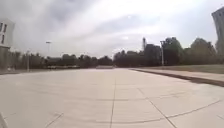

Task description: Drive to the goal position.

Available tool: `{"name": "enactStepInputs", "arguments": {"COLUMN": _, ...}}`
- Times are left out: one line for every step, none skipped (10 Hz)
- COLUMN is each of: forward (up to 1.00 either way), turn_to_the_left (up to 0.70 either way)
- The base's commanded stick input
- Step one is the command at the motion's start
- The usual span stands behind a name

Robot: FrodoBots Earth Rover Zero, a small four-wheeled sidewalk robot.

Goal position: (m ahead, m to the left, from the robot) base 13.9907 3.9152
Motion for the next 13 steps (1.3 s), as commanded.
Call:
{"name": "enactStepInputs", "arguments": {"forward": 0.70, "turn_to_the_left": 0.00}}
{"name": "enactStepInputs", "arguments": {"forward": 0.70, "turn_to_the_left": 0.00}}
{"name": "enactStepInputs", "arguments": {"forward": 0.70, "turn_to_the_left": 0.00}}
{"name": "enactStepInputs", "arguments": {"forward": 0.70, "turn_to_the_left": 0.00}}
{"name": "enactStepInputs", "arguments": {"forward": 0.70, "turn_to_the_left": 0.00}}
{"name": "enactStepInputs", "arguments": {"forward": 0.70, "turn_to_the_left": 0.00}}
{"name": "enactStepInputs", "arguments": {"forward": 0.70, "turn_to_the_left": 0.00}}
{"name": "enactStepInputs", "arguments": {"forward": 0.70, "turn_to_the_left": 0.00}}
{"name": "enactStepInputs", "arguments": {"forward": 0.70, "turn_to_the_left": 0.00}}
{"name": "enactStepInputs", "arguments": {"forward": 0.70, "turn_to_the_left": 0.00}}
{"name": "enactStepInputs", "arguments": {"forward": 0.70, "turn_to_the_left": 0.00}}
{"name": "enactStepInputs", "arguments": {"forward": 0.70, "turn_to_the_left": 0.00}}
{"name": "enactStepInputs", "arguments": {"forward": 0.70, "turn_to_the_left": 0.00}}
